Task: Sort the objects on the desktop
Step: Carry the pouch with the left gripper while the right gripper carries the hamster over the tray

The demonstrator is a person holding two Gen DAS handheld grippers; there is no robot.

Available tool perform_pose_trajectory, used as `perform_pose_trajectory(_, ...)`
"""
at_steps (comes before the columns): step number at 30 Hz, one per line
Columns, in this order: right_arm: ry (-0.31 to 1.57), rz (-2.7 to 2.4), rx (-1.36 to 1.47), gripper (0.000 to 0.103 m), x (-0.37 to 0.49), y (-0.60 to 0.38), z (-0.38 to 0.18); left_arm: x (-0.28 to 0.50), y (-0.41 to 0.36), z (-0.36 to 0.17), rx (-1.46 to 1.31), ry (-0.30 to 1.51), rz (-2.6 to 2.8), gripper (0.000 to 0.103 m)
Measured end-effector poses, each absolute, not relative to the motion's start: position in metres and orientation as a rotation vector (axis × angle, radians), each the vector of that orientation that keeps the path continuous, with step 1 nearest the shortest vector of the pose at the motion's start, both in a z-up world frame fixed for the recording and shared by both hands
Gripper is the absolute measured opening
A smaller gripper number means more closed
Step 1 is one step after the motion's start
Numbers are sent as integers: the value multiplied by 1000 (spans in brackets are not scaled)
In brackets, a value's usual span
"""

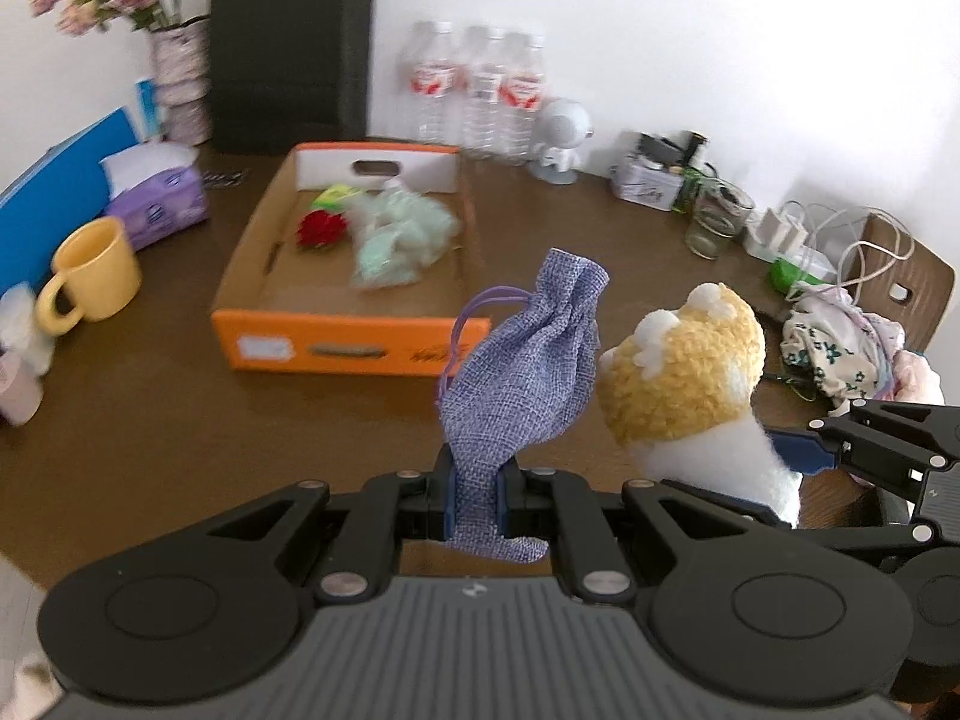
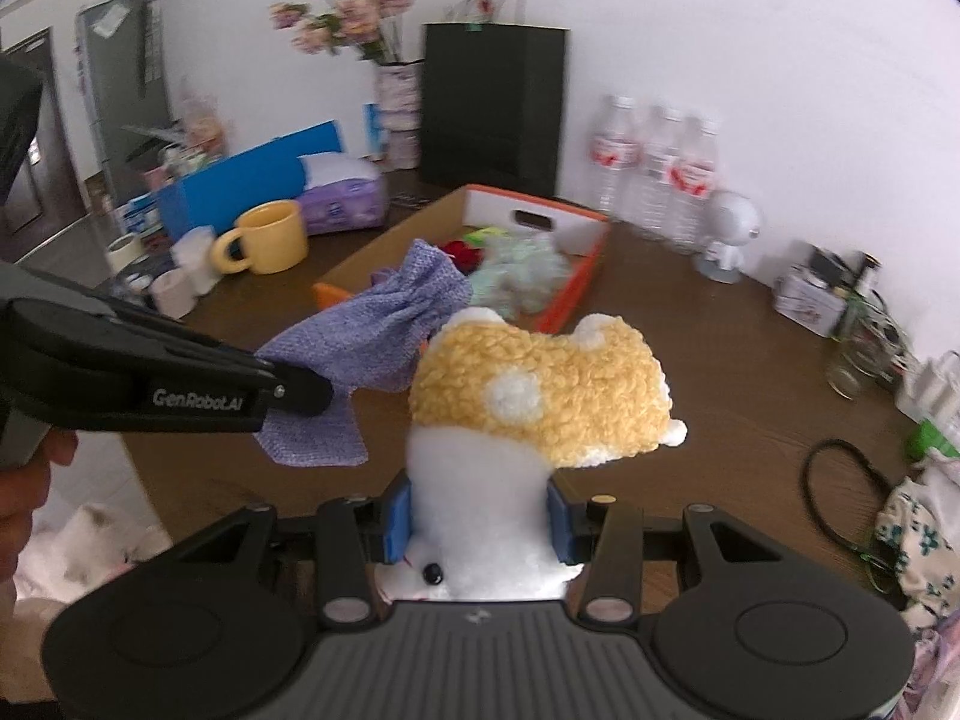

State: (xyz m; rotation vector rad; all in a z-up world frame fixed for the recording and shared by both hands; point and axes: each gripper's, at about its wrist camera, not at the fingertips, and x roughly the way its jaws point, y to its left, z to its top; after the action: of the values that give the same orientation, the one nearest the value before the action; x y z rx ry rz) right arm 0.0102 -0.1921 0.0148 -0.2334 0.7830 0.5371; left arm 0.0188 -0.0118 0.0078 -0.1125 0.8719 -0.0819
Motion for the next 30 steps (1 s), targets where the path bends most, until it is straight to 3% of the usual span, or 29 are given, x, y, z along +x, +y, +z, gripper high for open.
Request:
perform_pose_trajectory(14,791,662,-276,43,24,-129,12,23,53,6,-165,870,17,12)
perform_pose_trajectory(30,822,622,-287,43,139,-71,8,140,99,0,-160,900,-33,12)
